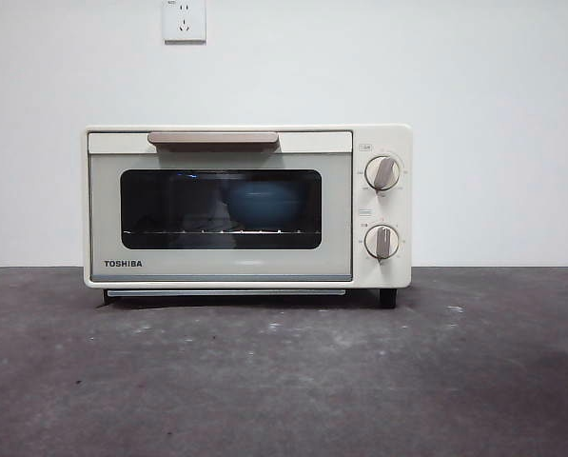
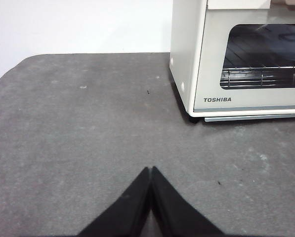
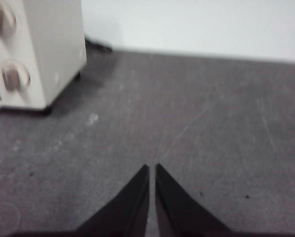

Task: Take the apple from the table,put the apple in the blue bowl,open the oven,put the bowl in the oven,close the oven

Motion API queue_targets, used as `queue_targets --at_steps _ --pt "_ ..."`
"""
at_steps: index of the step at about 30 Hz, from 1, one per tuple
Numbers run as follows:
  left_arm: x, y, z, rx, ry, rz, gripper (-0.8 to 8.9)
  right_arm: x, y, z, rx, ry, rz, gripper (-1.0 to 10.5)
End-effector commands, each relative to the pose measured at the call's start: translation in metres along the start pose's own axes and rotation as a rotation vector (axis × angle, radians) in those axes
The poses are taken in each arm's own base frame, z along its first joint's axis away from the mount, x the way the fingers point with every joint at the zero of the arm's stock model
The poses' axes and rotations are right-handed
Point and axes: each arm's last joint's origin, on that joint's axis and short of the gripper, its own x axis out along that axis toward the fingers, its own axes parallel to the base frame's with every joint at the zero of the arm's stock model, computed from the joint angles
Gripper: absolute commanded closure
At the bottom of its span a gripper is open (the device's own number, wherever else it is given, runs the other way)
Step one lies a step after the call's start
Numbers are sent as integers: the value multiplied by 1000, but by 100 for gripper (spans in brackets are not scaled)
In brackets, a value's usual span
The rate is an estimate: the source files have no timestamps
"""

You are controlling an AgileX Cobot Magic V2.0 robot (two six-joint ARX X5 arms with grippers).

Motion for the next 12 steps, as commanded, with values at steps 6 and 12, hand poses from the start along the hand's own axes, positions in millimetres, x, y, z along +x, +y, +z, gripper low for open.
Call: queue_targets --at_steps 6,12 --pt "2 0 -7 -4 15 1 806 0 0 5 14 -60 -4 941" --pt "2 0 -7 -4 15 1 806 0 0 6 14 -73 -3 941"
